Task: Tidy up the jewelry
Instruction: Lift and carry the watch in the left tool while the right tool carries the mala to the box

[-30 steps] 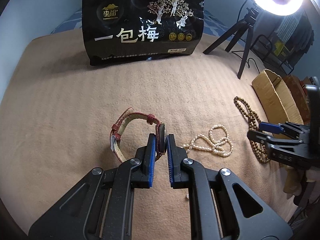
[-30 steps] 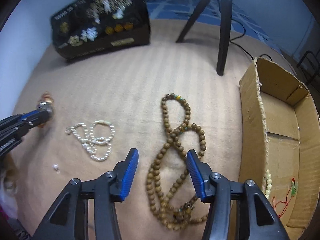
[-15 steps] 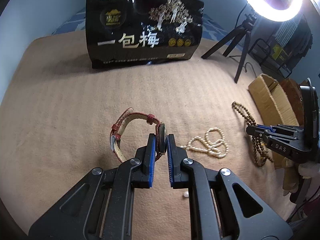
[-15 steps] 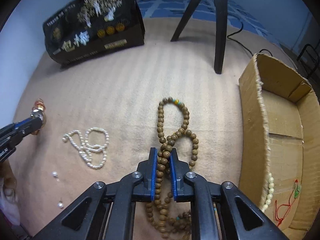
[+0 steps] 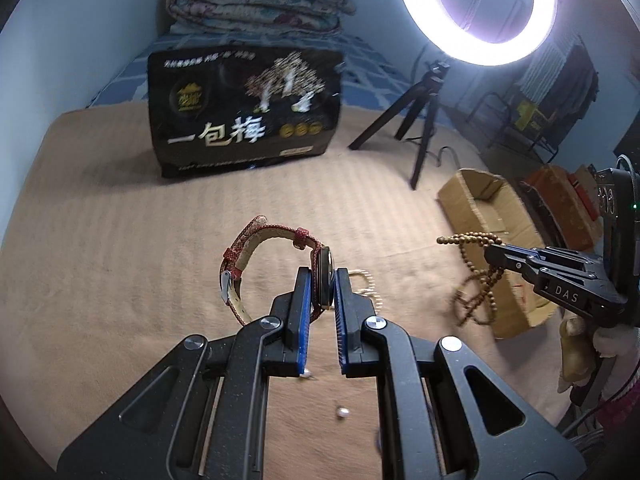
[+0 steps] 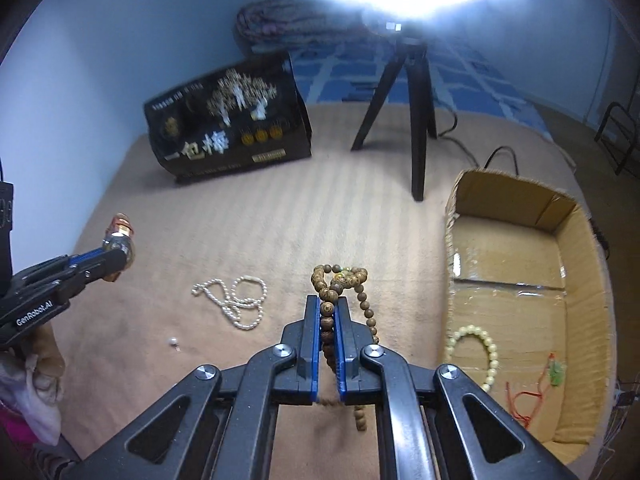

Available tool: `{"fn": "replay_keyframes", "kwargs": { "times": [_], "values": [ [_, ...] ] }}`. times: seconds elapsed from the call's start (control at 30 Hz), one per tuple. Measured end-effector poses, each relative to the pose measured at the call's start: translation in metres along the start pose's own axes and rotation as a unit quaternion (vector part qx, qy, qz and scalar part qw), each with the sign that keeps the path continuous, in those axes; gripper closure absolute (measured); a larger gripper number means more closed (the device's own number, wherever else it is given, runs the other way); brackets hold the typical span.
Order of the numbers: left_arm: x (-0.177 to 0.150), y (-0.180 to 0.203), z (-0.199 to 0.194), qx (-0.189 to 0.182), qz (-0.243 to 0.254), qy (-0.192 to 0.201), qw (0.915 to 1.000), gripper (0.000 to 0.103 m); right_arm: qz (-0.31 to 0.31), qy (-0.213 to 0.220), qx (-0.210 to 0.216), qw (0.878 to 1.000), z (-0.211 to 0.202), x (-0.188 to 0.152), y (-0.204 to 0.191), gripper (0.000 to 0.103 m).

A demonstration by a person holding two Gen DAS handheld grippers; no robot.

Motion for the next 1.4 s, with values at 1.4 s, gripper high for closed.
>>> {"fn": "replay_keyframes", "kwargs": {
  "times": [1.4],
  "values": [
    [0.028,0.241,0.000,-0.110,0.105,0.018,0.9882,0.094,0.035,0.102,-0.032,0.994,-0.148,0.011,0.113,0.099]
  ]
}}
Point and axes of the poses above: each gripper's, at about its wrist camera, not at the fingertips, and z roughly the way its jaws point, y to its right, x to its top, the point moved 9 cm from there along z, roughly the way its jaws point, and after that the axes turned 11 degrees about x, right-handed, at the moved point
